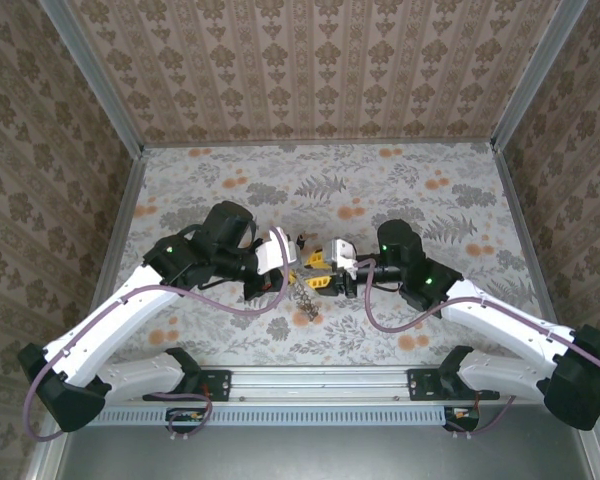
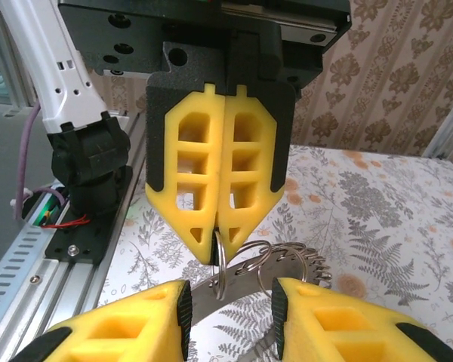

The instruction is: Put the keys on the keyring

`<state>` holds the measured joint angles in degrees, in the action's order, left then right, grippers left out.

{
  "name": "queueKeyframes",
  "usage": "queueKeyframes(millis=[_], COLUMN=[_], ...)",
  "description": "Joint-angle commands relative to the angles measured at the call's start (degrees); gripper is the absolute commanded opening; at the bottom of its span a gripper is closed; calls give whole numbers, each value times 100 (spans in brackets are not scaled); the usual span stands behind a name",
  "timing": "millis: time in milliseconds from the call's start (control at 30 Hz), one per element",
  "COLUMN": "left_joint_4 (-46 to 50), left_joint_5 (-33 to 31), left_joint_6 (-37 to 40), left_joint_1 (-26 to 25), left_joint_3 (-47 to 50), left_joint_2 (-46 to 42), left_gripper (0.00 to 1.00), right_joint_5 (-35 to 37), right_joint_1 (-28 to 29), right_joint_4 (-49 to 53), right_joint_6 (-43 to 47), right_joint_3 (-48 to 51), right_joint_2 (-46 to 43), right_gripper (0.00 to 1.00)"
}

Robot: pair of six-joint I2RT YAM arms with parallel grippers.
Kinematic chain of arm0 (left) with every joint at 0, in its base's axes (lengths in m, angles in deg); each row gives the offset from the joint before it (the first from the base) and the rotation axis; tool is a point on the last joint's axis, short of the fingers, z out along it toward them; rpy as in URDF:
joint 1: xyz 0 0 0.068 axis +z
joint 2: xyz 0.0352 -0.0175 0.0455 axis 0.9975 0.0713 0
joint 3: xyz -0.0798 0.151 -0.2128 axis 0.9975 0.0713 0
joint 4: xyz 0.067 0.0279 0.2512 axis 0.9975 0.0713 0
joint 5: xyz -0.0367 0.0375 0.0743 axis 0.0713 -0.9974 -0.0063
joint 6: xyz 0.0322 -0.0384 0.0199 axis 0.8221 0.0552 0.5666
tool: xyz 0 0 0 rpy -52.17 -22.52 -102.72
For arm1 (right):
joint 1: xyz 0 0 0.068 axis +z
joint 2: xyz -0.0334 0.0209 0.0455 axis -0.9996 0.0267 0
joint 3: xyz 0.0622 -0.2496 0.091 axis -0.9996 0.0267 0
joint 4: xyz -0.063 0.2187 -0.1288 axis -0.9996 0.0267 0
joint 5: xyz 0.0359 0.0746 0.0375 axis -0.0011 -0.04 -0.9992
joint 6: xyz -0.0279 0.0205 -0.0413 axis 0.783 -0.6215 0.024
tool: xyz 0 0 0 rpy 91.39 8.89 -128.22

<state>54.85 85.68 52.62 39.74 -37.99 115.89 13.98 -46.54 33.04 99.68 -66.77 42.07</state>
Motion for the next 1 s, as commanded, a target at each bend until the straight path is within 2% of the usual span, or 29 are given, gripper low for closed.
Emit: queueKeyframes(millis=[0,100,167,233,500,633,967], left_joint_4=[-218,-240,-255,-330,-223,-214,-100], left_joint_5=[203,231,277,391,486,514,510], left_joint_6=[116,111,75,47,37,29,100], left_joint_1=[-34,-36,-32,-6,43,45,46], left_joint_3=[-106,-103,-96,-46,-92,-96,-129], left_joint_2=[-76,-70,-67,-101,-32,-23,89], left_gripper=[0,0,0,0,0,0,0], right_joint_5=[-367,-284,-245,-324,-379,-363,-233], right_joint_1=[36,70,55,69,64,66,64], right_joint_4=[245,279,87,76,117,209,340], right_joint_6=[58,-14,-272,-353,-287,-169,-89], right_joint_3=[-192,-237,-254,-316,-357,-319,-309], right_joint_2=[188,309,391,479,455,328,140], right_gripper=[35,30,10,6,7,19,21])
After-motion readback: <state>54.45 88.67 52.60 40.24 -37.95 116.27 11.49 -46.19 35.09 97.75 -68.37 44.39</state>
